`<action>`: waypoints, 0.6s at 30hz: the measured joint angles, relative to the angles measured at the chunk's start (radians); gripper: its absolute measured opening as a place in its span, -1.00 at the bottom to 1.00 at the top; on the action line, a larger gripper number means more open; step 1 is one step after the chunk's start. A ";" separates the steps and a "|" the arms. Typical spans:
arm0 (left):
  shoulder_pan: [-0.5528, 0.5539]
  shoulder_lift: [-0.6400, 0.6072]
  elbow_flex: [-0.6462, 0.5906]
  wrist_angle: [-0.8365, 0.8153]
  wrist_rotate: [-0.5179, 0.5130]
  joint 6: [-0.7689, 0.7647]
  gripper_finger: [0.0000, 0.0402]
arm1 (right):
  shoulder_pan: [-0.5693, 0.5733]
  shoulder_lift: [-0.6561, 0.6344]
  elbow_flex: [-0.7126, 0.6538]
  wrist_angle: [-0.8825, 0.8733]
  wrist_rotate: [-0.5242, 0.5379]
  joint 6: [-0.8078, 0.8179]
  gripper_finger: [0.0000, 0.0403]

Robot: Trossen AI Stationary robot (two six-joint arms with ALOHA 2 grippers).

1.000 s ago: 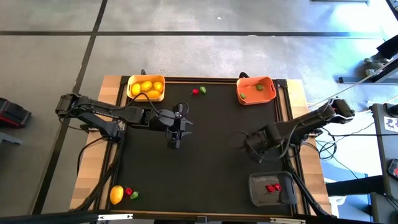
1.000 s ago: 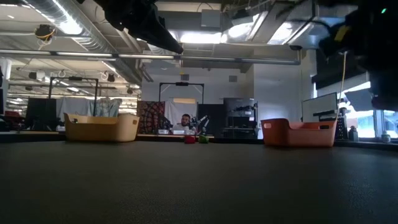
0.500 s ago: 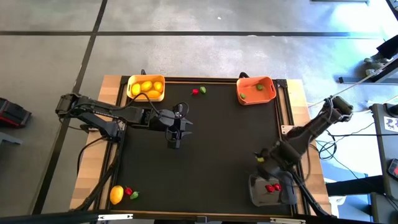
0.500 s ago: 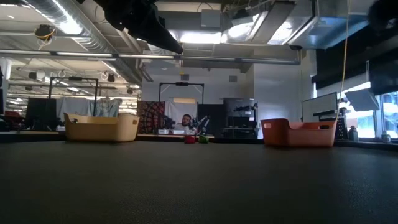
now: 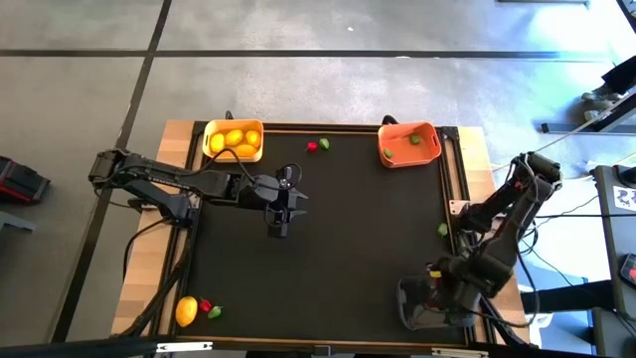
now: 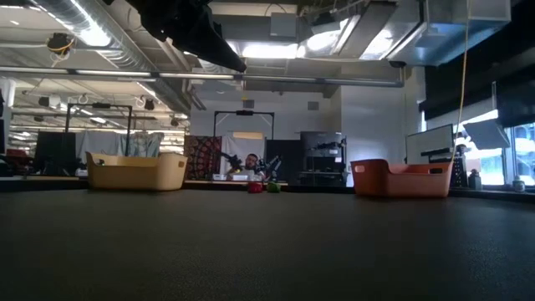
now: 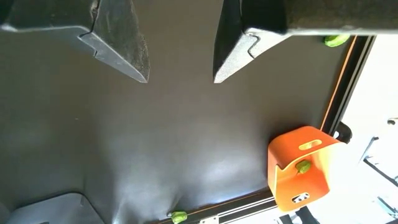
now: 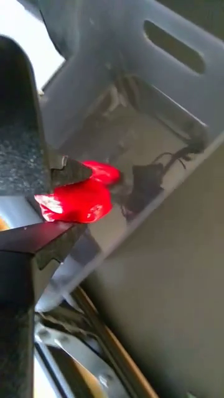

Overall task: Sort produce into baskets
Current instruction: Put the red chili pepper into the gray bin

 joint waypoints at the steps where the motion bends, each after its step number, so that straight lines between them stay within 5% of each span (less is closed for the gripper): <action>1: 0.000 0.000 0.000 0.000 0.000 0.000 -0.14 | 0.015 0.000 0.000 0.007 0.000 0.031 -0.84; 12: 0.000 0.000 0.000 0.001 0.000 0.000 -0.14 | 0.106 0.017 -0.050 0.024 -0.047 0.302 -0.83; 18: 0.000 0.000 0.000 0.001 0.000 0.000 -0.14 | 0.103 0.021 -0.063 0.018 -0.053 0.302 -0.57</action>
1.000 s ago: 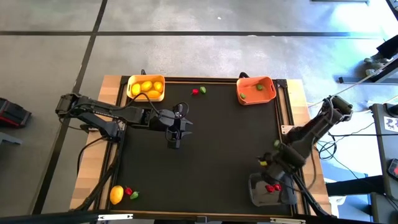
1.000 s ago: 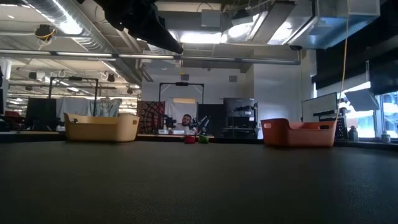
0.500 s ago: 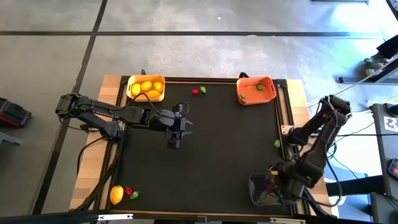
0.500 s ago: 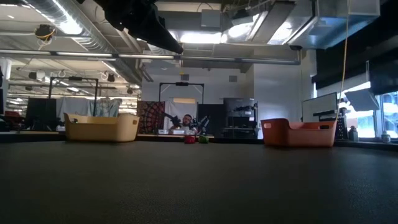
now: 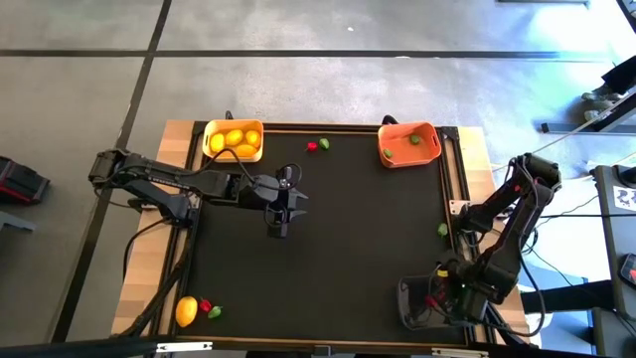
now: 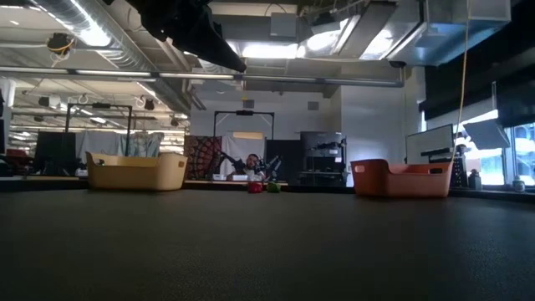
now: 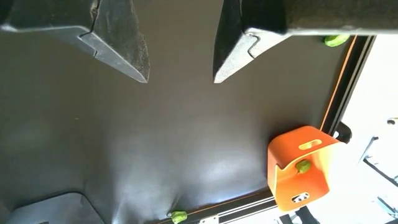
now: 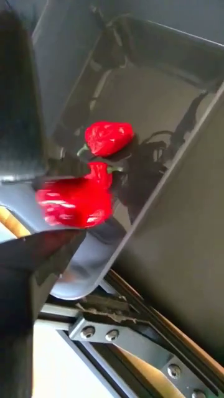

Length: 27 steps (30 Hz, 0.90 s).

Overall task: Sort produce into baskets
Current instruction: Put the red chili pepper into the gray bin, then put the green chili pepper into the orange bin

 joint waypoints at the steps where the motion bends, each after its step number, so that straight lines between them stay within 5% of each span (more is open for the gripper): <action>1: 0.000 0.000 0.000 0.000 0.000 0.000 -0.14 | 0.000 0.000 0.000 -0.001 0.000 0.000 -0.51; 12: 0.000 0.000 0.000 0.008 0.000 0.003 -0.14 | -0.046 -0.003 0.002 -0.021 -0.037 -0.065 0.10; 27: 0.000 0.000 0.000 0.008 0.000 0.002 -0.14 | -0.287 -0.006 0.102 -0.051 0.079 -0.421 0.10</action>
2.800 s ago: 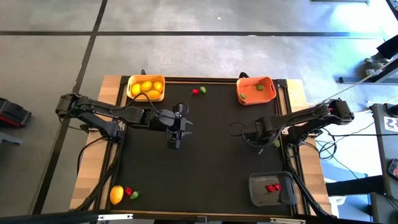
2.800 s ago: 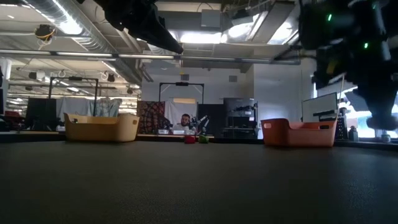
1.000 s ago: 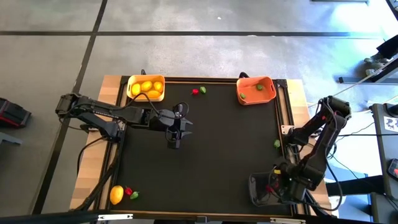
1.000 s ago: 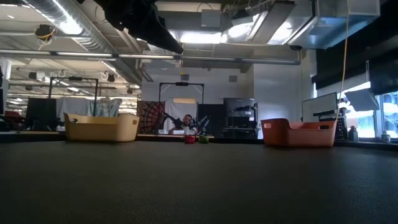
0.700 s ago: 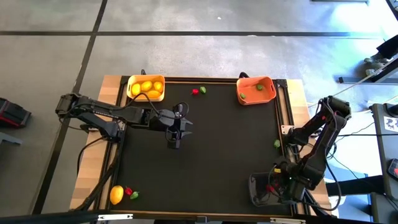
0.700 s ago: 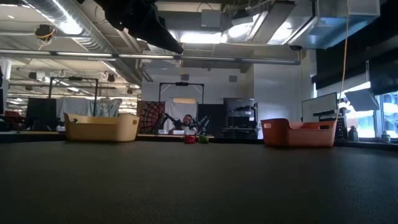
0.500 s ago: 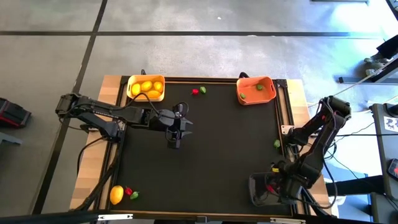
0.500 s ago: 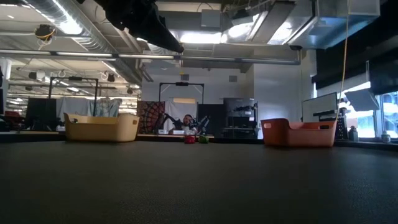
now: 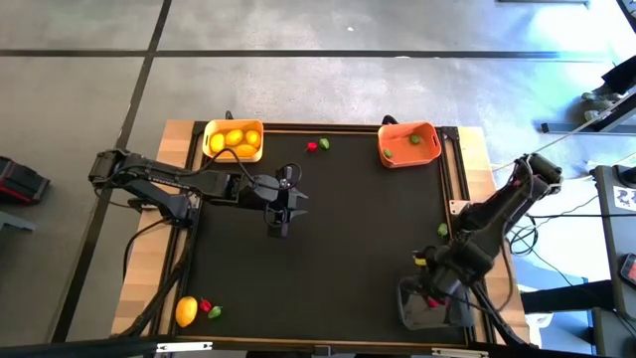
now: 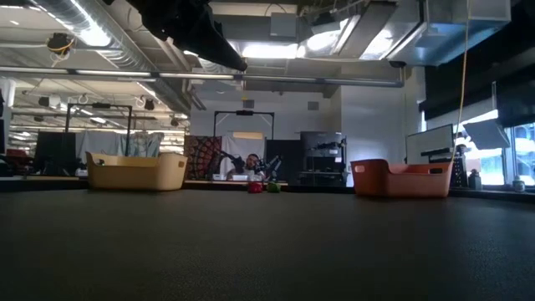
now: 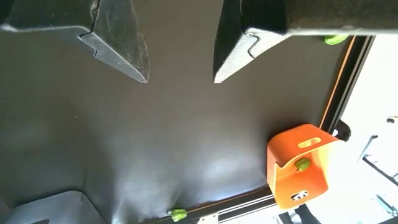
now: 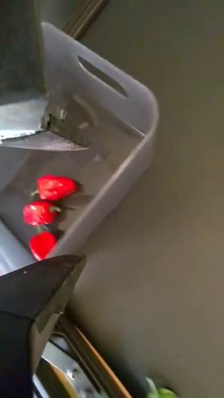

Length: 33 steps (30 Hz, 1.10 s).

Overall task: Sort produce into baskets
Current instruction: Put the green chili pepper into the orange bin

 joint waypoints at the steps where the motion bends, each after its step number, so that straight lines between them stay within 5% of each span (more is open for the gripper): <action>1: 0.000 0.000 0.000 0.000 0.000 0.000 -0.14 | -0.021 0.000 0.000 -0.006 0.000 -0.037 0.10; 16: 0.000 0.000 0.000 -0.009 0.000 0.001 -0.14 | -0.286 0.000 -0.026 -0.286 0.105 -0.350 0.10; 33: 0.000 0.000 0.000 -0.008 0.000 0.009 -0.14 | -0.576 0.000 -0.207 -0.224 -0.063 -0.719 0.09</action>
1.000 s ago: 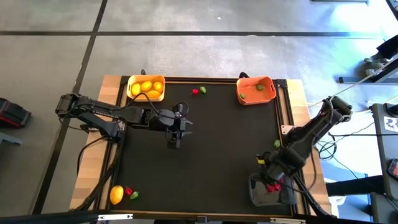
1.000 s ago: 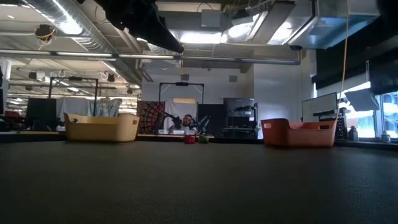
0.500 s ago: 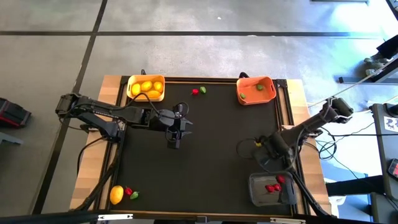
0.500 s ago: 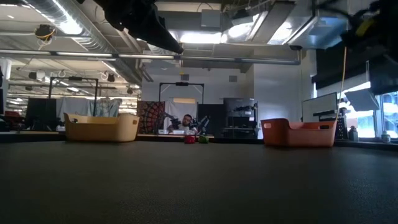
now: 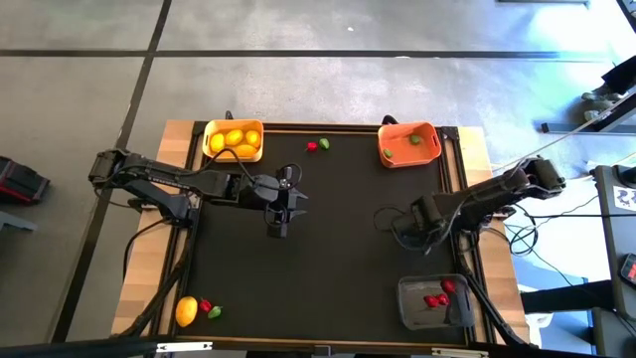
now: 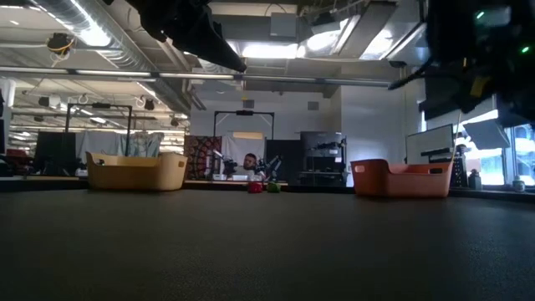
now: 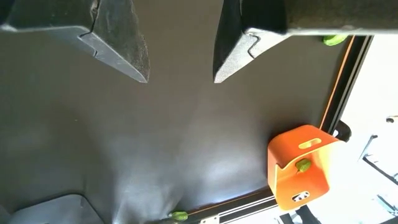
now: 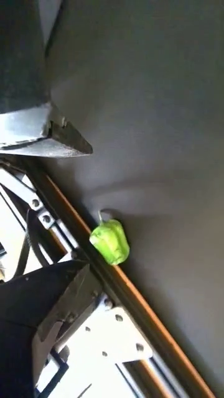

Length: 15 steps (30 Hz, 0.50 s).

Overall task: Sort produce into baskets
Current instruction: Put the green chili pepper into the orange bin

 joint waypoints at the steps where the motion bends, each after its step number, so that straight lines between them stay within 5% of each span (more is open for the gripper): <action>1: 0.000 0.000 0.000 0.000 0.000 0.002 -0.14 | -0.020 0.000 -0.008 0.007 -0.006 -0.016 0.09; 15: 0.000 0.000 0.000 0.000 0.000 0.019 -0.14 | -0.220 0.012 -0.080 0.096 -0.061 -0.143 0.09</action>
